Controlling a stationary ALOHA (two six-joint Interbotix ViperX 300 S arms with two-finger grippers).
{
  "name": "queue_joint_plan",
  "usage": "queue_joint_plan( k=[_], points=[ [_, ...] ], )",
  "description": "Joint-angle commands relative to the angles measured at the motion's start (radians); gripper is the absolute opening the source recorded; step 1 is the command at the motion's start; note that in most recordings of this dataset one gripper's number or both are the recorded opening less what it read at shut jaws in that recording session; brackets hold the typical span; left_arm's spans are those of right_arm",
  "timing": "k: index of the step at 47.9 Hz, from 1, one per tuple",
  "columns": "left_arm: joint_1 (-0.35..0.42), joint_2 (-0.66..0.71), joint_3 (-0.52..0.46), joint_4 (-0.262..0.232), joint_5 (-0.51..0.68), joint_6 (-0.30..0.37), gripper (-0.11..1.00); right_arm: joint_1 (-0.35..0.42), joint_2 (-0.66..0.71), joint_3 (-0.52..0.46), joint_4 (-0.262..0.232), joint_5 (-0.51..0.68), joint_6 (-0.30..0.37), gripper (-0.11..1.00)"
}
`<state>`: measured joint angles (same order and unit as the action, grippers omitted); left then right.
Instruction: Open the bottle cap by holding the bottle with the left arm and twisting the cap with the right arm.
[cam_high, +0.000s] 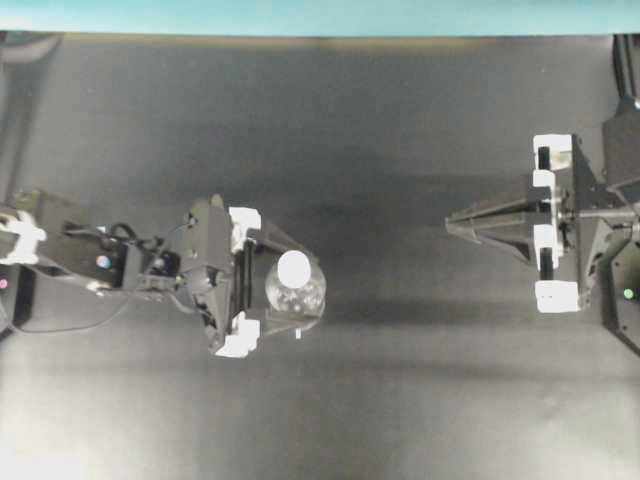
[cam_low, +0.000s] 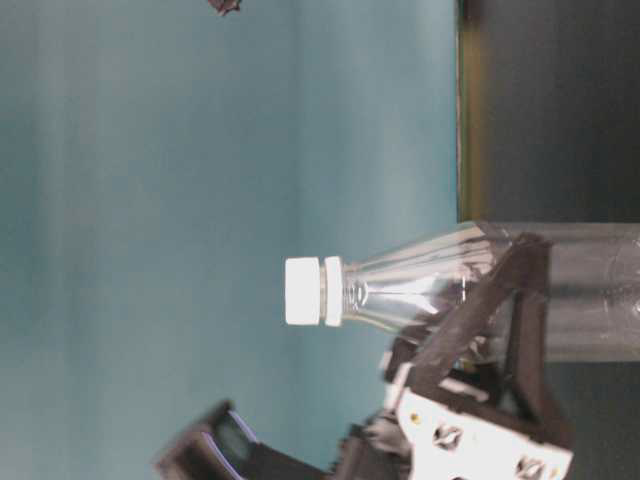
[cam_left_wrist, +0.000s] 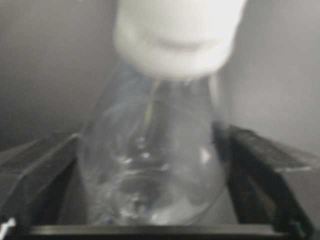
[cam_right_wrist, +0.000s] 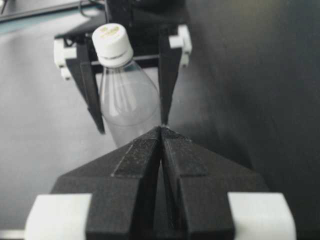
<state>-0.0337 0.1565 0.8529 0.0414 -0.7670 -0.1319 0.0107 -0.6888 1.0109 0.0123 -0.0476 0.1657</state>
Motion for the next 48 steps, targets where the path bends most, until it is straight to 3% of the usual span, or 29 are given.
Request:
queue_joint_plan(
  k=[1,10,24,31,37,41,48],
  points=[
    [-0.002,0.034,-0.009,0.003,0.014,0.003,0.98,-0.002,0.008,-0.031,0.002,0.008,0.011,0.00],
    [-0.003,0.066,-0.008,0.003,0.023,0.002,0.98,0.008,0.037,-0.083,0.002,0.071,0.011,0.00],
    [-0.006,0.081,0.000,0.005,0.026,0.003,0.96,0.060,0.161,-0.250,0.002,0.299,0.012,0.00],
    [-0.006,0.083,0.000,0.003,0.026,0.005,0.93,0.081,0.236,-0.382,0.038,0.436,0.021,0.00],
    [-0.011,0.081,0.002,0.003,0.028,0.015,0.85,0.074,0.330,-0.541,0.121,0.629,0.097,0.00],
    [-0.015,0.081,0.003,0.003,0.028,0.017,0.81,0.067,0.400,-0.655,0.140,0.762,0.169,0.03],
    [-0.023,0.083,0.006,0.003,0.028,0.020,0.81,0.055,0.532,-0.853,0.140,0.979,0.282,0.26]
  ],
)
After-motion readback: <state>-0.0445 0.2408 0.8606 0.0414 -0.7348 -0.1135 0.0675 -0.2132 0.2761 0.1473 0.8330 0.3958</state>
